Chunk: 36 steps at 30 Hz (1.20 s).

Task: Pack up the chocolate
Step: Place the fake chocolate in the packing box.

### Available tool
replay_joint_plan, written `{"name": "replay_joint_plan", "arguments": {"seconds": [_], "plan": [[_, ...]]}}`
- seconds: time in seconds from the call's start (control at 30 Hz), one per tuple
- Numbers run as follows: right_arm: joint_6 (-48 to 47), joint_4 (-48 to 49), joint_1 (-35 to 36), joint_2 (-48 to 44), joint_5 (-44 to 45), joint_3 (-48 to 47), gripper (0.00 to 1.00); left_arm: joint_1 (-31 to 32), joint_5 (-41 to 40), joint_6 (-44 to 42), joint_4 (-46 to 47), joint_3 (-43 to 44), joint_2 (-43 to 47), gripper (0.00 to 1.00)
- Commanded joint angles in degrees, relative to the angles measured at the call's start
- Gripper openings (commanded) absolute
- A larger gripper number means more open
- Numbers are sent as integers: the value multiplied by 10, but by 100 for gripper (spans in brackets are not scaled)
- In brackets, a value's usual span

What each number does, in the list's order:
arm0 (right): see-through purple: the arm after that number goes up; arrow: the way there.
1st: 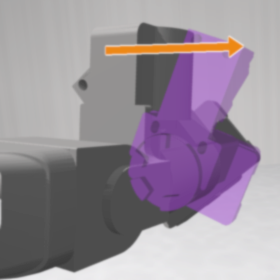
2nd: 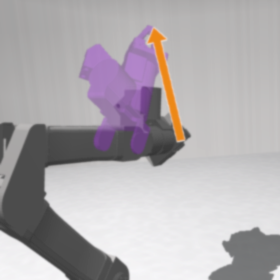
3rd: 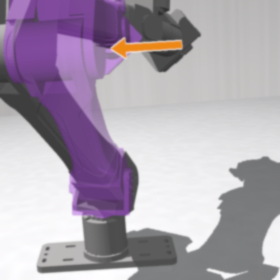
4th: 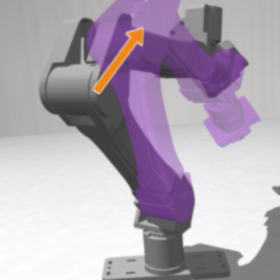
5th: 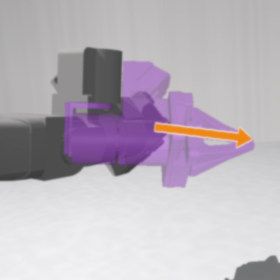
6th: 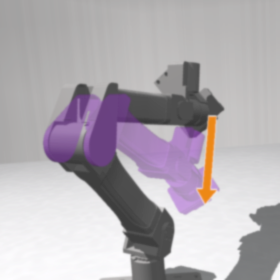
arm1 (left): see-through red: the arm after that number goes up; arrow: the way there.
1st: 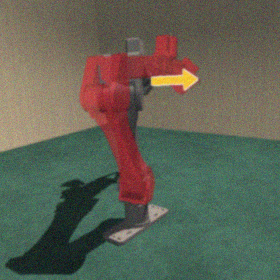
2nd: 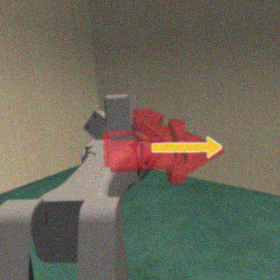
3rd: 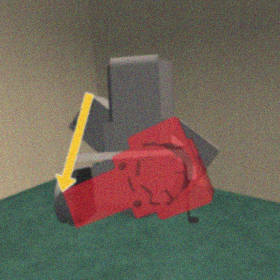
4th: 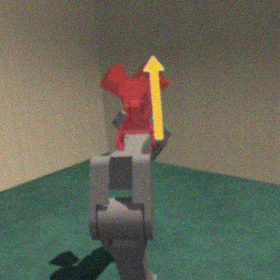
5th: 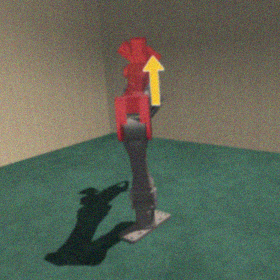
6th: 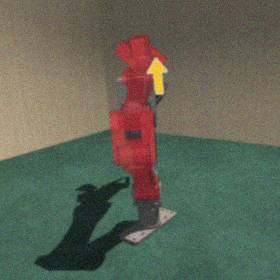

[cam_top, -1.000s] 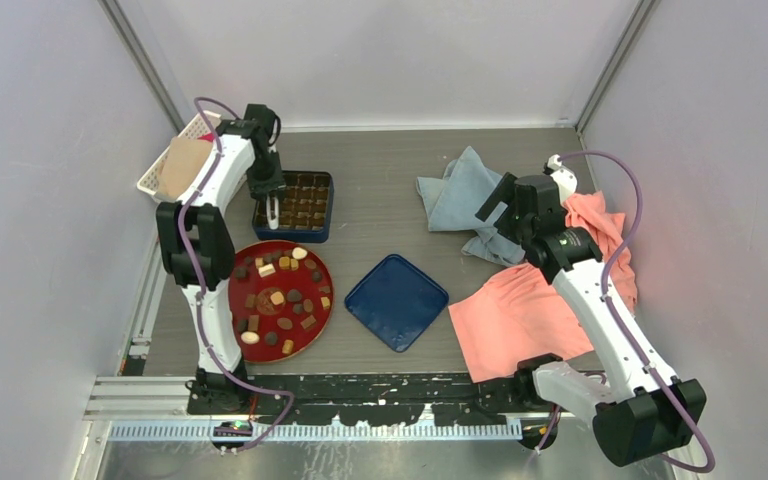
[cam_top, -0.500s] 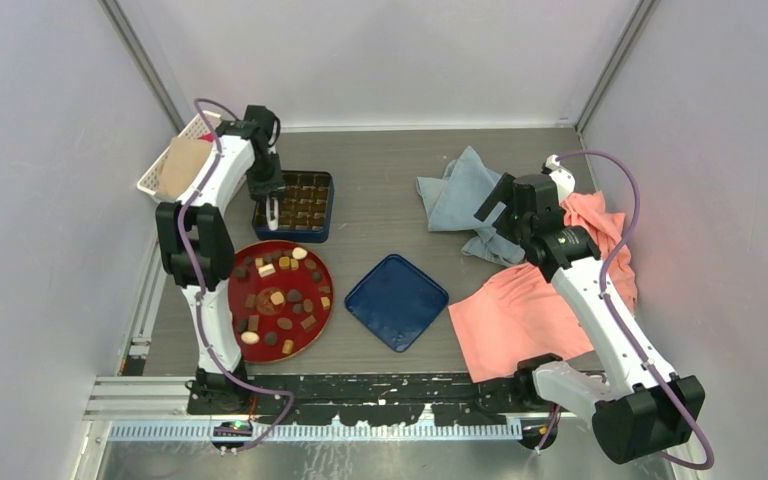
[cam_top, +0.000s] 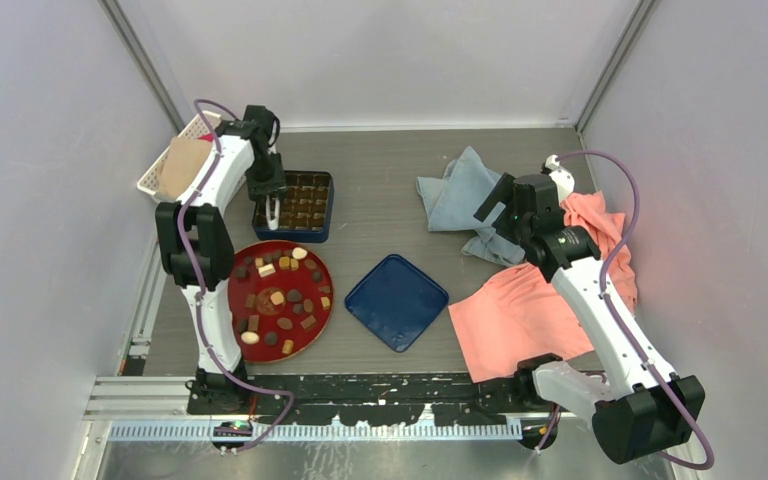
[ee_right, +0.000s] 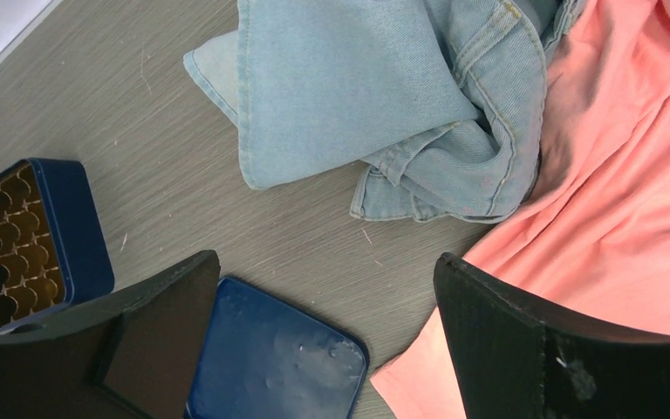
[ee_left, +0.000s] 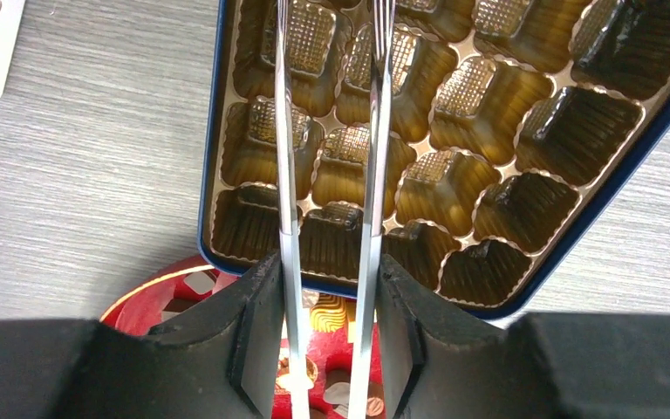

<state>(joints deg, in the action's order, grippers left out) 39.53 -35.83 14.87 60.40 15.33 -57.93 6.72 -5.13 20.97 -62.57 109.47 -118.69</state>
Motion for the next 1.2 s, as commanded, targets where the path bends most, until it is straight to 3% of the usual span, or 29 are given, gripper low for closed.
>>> {"name": "replay_joint_plan", "arguments": {"seconds": [0.0, 0.17, 0.47, 0.87, 1.17], "plan": [[8, 14, 1, -8, -3, -14, 98, -4, 13, 2, 1, 25, 49, 37], [7, 14, 1, -6, -4, -15, 98, -4, 20, 6, 4, 27, 92, 20], [9, 24, 1, 1, -18, -13, 98, -2, 41, -7, -10, -46, 198, 8], [8, 41, 1, 4, -29, 4, 98, 21, 91, -13, -94, -307, 442, 11], [20, 62, 1, 18, -62, 14, 98, 77, 116, 60, -85, -414, 505, 21]]}}
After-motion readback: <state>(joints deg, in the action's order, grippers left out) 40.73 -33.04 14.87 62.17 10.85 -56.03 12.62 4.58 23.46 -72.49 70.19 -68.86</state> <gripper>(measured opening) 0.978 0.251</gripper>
